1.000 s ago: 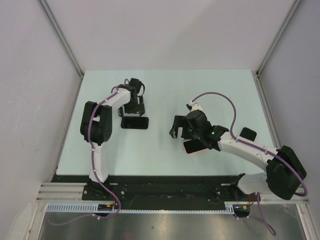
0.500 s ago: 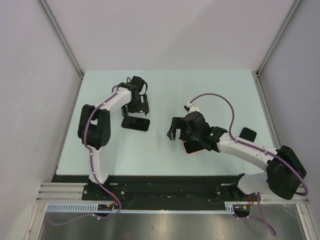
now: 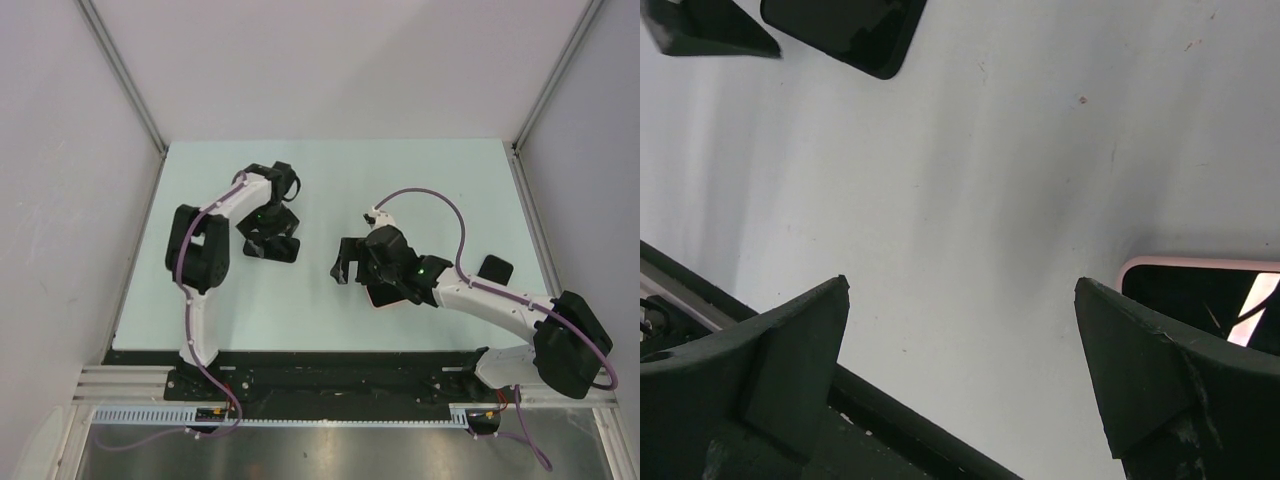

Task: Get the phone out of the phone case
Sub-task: Move the phone to the center of the board.

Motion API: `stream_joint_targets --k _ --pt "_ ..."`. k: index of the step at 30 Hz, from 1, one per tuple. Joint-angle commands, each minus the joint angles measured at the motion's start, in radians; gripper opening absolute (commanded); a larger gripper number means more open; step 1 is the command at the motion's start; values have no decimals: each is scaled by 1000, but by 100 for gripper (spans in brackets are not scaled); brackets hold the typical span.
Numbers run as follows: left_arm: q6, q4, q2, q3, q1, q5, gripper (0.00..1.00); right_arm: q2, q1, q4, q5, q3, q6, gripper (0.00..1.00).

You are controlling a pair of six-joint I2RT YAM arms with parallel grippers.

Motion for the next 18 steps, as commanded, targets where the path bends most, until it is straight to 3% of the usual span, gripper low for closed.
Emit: stream_joint_targets --k 1,13,18 --pt "-137 -90 74 7 -30 33 100 -10 21 23 12 2 6 100" --pt "-166 -27 97 21 -25 35 100 -27 40 -24 58 2 4 100" --pt "-141 152 -56 -143 -25 47 100 -27 41 -35 59 2 4 100"
